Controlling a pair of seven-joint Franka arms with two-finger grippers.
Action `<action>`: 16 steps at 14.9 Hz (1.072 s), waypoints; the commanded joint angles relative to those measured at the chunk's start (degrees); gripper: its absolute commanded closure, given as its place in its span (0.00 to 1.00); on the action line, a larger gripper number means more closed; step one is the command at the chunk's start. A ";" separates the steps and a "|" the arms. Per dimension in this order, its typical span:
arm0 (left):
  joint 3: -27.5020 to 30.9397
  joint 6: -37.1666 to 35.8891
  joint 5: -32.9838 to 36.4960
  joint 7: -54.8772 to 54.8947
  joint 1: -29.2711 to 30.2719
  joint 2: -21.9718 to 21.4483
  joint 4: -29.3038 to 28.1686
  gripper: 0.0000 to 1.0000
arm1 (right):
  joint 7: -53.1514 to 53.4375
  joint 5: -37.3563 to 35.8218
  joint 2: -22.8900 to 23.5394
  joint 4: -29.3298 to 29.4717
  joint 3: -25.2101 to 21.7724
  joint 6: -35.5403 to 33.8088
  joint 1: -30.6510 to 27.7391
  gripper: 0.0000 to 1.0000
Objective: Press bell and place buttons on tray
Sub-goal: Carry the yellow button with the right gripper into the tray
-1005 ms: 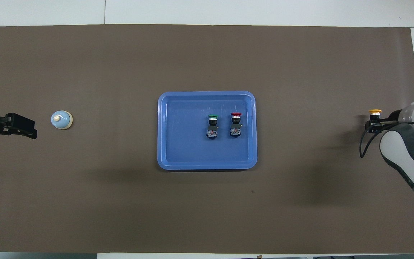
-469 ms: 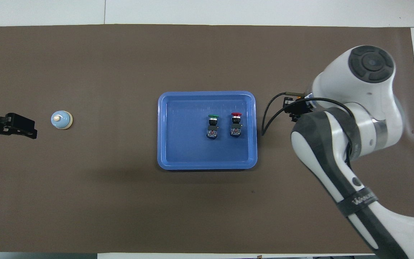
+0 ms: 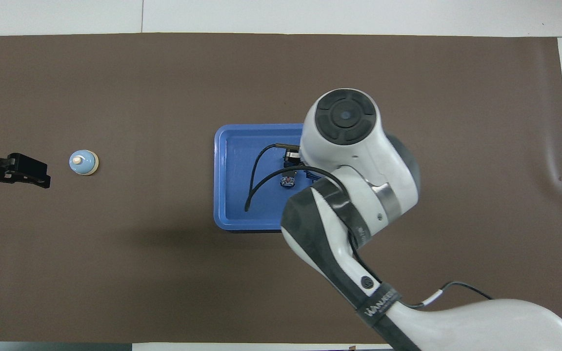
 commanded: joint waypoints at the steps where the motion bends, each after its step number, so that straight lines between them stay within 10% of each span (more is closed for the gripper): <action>1: -0.10 0.23 -0.51 -0.36 0.34 -0.62 -0.16 0.00 | 1.81 -0.35 9.38 9.27 -0.28 -1.39 4.06 1.00; 15: -0.10 0.14 -0.51 -0.36 0.34 -0.62 -0.16 0.00 | -5.75 -0.88 10.18 -5.23 -0.19 22.35 6.36 1.00; 16: -0.10 0.23 -0.51 -0.36 0.34 -0.62 -0.16 0.00 | -5.23 -0.79 10.09 -5.14 -0.19 22.09 6.27 0.75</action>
